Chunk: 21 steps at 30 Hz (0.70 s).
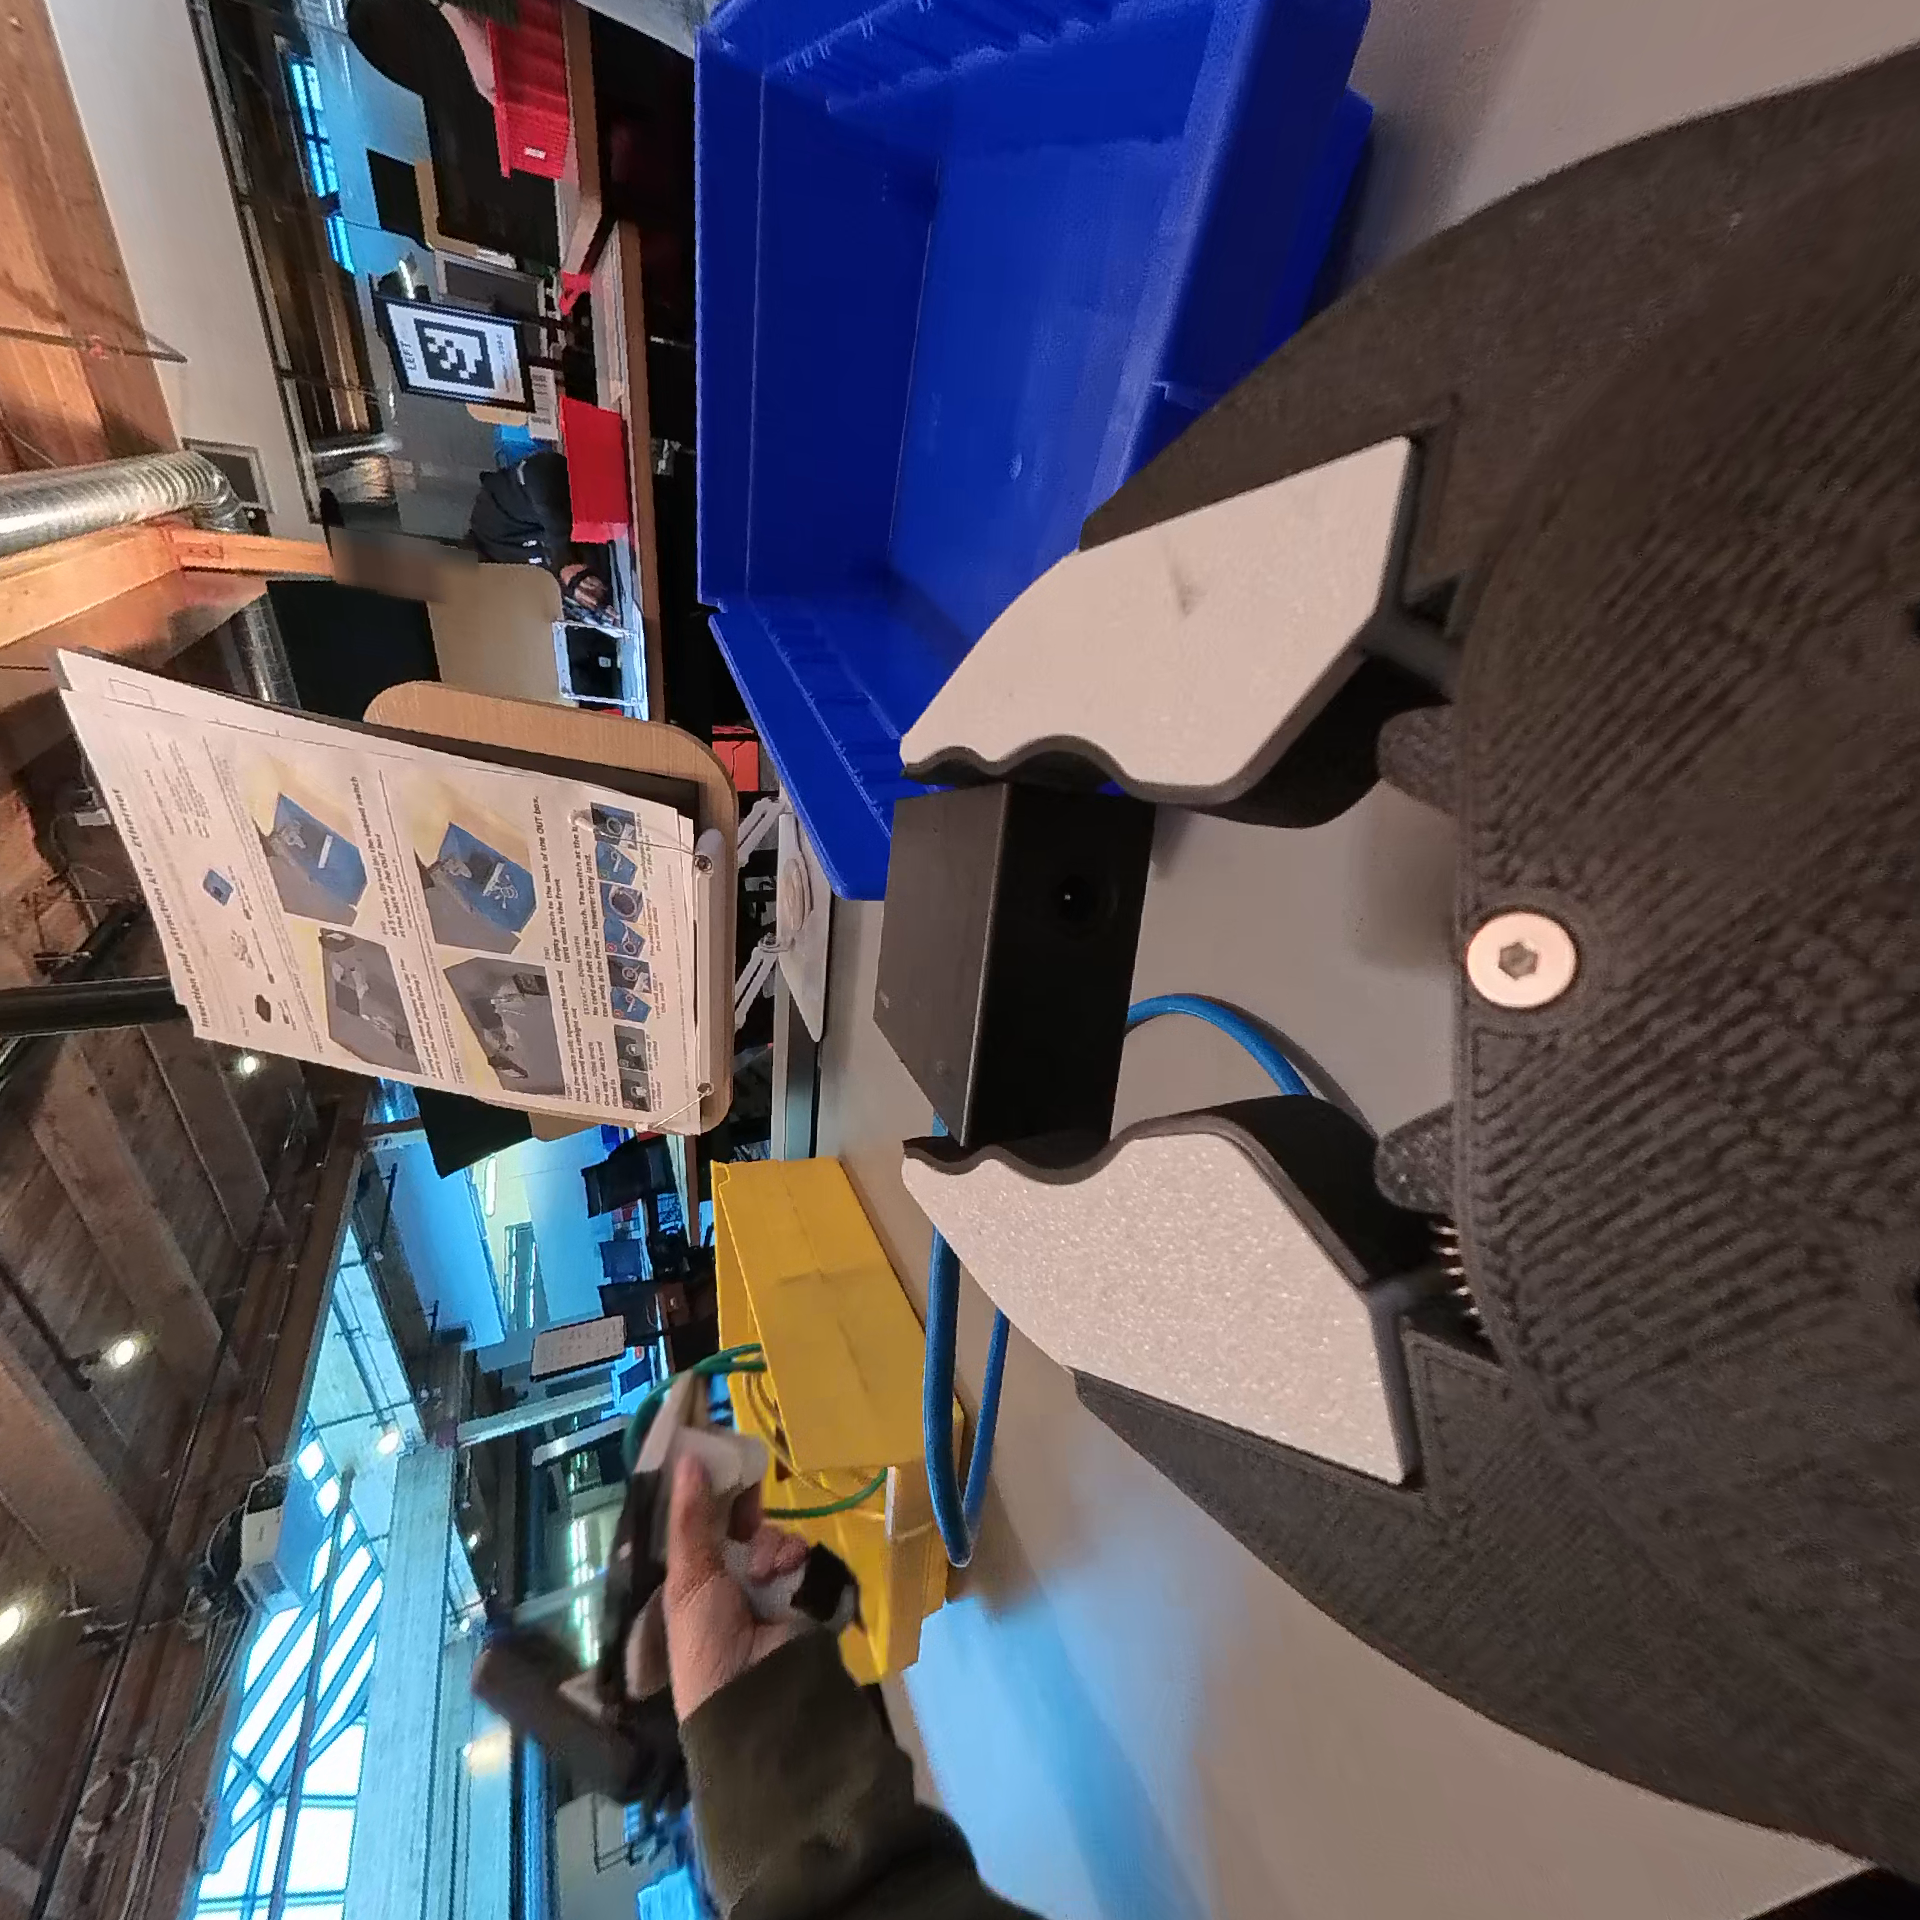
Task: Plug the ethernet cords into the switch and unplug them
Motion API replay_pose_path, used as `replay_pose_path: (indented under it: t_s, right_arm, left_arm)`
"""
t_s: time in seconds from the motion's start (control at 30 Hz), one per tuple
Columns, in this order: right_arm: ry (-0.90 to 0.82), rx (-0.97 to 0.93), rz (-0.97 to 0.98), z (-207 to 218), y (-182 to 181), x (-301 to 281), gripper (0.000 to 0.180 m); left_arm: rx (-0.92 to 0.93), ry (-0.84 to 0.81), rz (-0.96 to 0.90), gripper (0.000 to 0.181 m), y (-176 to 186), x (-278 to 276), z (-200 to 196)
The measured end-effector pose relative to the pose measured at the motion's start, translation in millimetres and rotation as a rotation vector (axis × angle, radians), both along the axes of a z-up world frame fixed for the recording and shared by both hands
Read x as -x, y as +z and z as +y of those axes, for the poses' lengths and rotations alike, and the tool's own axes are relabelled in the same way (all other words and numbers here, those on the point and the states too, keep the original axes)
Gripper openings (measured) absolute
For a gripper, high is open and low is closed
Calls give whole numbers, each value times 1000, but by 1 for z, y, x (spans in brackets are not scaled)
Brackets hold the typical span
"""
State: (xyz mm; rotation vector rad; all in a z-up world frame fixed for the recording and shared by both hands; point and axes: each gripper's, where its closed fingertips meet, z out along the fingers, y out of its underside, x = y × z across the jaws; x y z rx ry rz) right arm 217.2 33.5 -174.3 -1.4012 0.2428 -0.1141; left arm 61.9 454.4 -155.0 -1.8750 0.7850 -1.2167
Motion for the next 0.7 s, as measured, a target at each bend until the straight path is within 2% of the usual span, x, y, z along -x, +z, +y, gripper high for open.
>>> replay_pose_path:
  t_s: [0.03, 0.13, 0.23, 0.3, 0.37, 0.43, 0.53, 0.7]
  right_arm:
    - [0, 0, -1, 0, 0, 0, 65]
    - [-1, -2, 1, 0, 0, 0, 65]
    - [-3, -13, 13, -2, 1, -2, 65]
    - [-5, -31, 30, -4, 2, -4, 65]
    - [-12, -40, 36, -7, 2, -7, 64]
    - [-25, -36, 28, -10, 2, -10, 65]
    - [-56, -31, 21, -19, 2, -19, 64]
    - [-112, -54, 42, -40, 4, -38, 64]
  left_arm:
    - [-62, -13, -14, 5, 16, 2, -5]
    - [-264, -89, -67, 4, 76, 5, -32]
    - [-435, -245, -151, 5, 144, 8, -82]
    - [-482, -385, -200, 4, 183, 14, -124]
    - [-484, -548, -143, 4, 198, 18, -163]
    - [-491, -667, -34, 4, 192, 22, -189]
    - [-479, -891, 179, 4, 151, 33, -225]
    - [-443, -1183, 597, 4, 30, 65, -262]
